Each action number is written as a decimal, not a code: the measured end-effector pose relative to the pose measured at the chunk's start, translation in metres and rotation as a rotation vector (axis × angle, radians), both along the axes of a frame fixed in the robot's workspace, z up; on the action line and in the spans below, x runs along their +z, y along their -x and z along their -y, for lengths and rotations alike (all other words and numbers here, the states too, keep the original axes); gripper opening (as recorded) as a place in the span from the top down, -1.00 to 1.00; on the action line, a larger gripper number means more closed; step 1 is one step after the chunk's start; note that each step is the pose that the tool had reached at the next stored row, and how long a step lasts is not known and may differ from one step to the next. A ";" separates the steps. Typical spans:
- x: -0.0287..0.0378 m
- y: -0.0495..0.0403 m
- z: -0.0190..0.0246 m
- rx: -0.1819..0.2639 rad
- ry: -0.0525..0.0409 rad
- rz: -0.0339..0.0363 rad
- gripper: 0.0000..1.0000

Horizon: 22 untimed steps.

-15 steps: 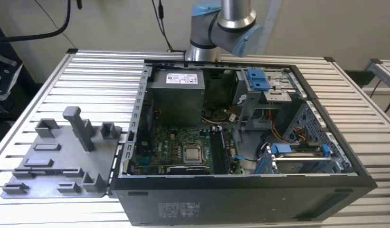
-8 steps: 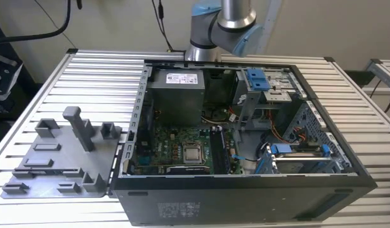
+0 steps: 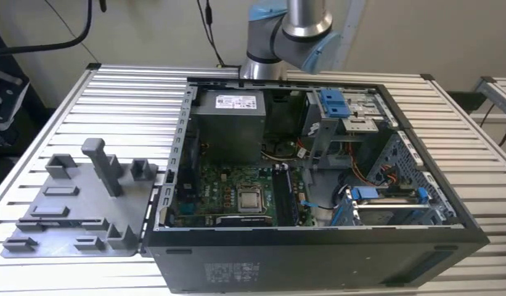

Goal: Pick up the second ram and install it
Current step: 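Pick up the second ram and move it above second insertion slot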

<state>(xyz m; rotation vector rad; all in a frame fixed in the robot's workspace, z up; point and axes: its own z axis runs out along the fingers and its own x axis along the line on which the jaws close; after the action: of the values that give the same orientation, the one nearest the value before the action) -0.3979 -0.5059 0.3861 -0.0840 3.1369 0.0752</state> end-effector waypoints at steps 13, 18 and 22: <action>0.0001 -0.0001 0.0000 0.118 0.0018 -0.0001 0.79; 0.0001 -0.0001 0.0000 0.172 0.0038 -0.0003 0.79; 0.0001 0.0000 0.0000 0.216 0.0046 -0.0002 0.79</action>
<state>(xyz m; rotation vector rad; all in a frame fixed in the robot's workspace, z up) -0.3979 -0.5059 0.3862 -0.4224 3.1151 0.0681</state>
